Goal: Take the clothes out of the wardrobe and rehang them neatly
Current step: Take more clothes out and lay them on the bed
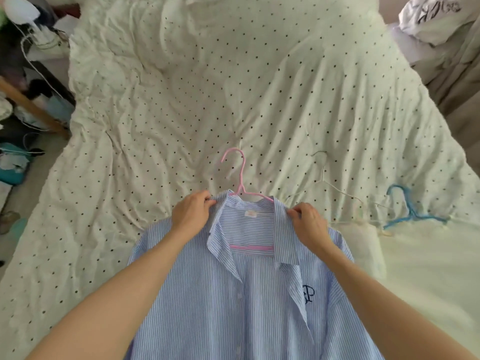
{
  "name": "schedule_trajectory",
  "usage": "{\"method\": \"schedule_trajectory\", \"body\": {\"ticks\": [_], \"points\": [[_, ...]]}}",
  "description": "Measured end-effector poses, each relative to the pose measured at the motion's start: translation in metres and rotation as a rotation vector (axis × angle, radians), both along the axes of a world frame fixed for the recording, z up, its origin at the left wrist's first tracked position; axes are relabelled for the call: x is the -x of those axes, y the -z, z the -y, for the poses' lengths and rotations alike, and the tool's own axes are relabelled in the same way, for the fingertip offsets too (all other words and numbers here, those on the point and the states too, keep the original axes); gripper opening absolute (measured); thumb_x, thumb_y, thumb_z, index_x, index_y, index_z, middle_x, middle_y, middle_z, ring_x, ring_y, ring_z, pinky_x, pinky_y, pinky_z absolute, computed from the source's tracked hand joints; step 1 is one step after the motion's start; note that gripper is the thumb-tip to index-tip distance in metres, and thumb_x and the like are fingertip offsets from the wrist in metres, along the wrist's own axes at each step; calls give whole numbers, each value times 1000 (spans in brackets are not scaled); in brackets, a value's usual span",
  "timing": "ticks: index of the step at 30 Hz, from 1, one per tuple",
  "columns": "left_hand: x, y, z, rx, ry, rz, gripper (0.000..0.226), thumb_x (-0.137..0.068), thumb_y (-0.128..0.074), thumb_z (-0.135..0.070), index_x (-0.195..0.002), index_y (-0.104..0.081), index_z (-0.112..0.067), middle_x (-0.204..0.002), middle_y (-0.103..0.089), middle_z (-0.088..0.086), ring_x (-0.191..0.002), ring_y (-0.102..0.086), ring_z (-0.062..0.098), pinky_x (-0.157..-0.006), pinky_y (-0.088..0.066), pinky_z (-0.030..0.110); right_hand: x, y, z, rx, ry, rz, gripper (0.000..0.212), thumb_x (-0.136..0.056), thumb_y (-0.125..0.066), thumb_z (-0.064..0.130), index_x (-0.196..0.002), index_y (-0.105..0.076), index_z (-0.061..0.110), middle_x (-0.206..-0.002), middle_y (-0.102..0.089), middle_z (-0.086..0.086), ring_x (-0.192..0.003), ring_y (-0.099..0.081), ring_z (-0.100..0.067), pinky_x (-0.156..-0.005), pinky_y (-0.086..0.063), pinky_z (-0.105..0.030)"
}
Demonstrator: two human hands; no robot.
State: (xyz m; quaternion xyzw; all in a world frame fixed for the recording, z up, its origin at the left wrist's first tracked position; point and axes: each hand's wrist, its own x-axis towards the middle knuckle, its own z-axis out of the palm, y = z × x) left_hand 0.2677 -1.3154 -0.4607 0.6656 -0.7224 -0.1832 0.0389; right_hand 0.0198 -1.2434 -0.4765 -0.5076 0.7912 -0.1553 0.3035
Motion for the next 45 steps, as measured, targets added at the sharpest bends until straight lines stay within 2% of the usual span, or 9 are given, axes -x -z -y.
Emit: {"method": "schedule_trajectory", "body": {"ticks": [10, 15, 20, 24, 29, 32, 38, 42, 45], "points": [[15, 81, 50, 3, 7, 58, 22, -93, -52, -30, -87, -63, -12, -91, -61, 4, -81, -56, 24, -63, -41, 33, 13, 80, 44, -78, -5, 13, 22, -97, -43, 26, -88, -54, 9, -94, -52, -1, -96, -48, -22, -84, -32, -40], [19, 113, 47, -53, 32, -1, 20, -92, -54, -26, -89, -64, -10, -92, -61, 8, -85, -55, 27, -66, -40, 34, 20, 116, 43, -96, 35, 24, 20, -93, -50, 27, -84, -56, 11, -90, -55, 0, -92, -52, -25, -84, -42, -44], [18, 114, 30, -262, 83, -99, 37, -96, -45, -27, -128, -51, -10, -121, -56, 11, -113, -51, 28, -95, -41, 41, 21, 109, 29, -40, 89, 32, 25, -91, -53, 21, -110, -58, 6, -109, -59, -10, -104, -52, -29, -91, -41, -45], [13, 97, -19, -255, 215, -84, 44, -97, -43, -29, -136, -45, -9, -133, -51, 11, -123, -45, 27, -102, -33, 38, 21, 83, -22, 60, 50, -50, 35, -91, -54, 20, -122, -53, 5, -118, -57, -12, -111, -50, -33, -92, -37, -42], [7, 71, -95, -182, 267, -53, 65, -88, -24, -47, -134, -47, -7, -132, -50, 16, -124, -46, 34, -99, -38, 51, 22, 55, -106, 84, 1, -172, 54, -87, -41, 40, -126, -54, 5, -124, -58, -13, -115, -54, -35, -95, -41, -50], [15, 42, -124, -76, 320, -30, 59, -90, -27, -43, -136, -44, -10, -140, -42, 18, -130, -39, 36, -102, -36, 56, 20, 32, -145, 76, -21, -237, 60, -88, -33, 44, -136, -45, 10, -138, -49, -9, -131, -42, -29, -108, -26, -51], [27, -5, -210, 11, 419, -89, 56, -91, -29, -43, -140, -38, -17, -148, -31, 13, -138, -26, 31, -109, -26, 50, 6, -11, -238, 62, -62, -339, 60, -87, -34, 50, -138, -38, 18, -141, -46, -6, -133, -39, -25, -108, -26, -53], [31, -21, -275, -98, 414, -186, 71, -81, -11, -61, -145, -20, -30, -155, -7, -2, -140, 6, 10, -113, 3, 32, 5, -30, -307, 74, 10, -401, 63, -86, -32, 55, -138, -35, 19, -140, -47, -5, -135, -34, -22, -111, -19, -48], [40, -38, -299, -66, 467, -232, 75, -79, -9, -63, -145, -20, -30, -156, -8, -2, -139, 9, 8, -115, 1, 33, 11, -52, -354, 103, 67, -451, 62, -91, -30, 59, -140, -32, 20, -142, -45, -4, -136, -33, -21, -112, -22, -49]]}}
